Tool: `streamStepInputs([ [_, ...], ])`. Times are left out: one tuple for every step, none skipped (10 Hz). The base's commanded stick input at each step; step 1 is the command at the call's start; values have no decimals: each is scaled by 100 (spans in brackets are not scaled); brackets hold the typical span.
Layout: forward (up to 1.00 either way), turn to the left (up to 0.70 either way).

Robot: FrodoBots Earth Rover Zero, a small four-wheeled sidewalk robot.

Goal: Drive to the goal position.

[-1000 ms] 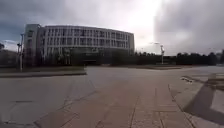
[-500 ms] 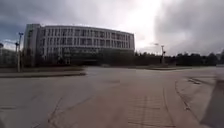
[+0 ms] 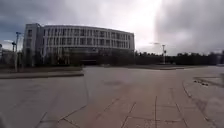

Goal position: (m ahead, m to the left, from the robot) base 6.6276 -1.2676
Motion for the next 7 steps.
streamStepInputs([
  [70, 22],
  [70, 35],
  [70, 33],
  [70, 19],
  [70, 0],
  [70, 0],
  [70, 0],
])
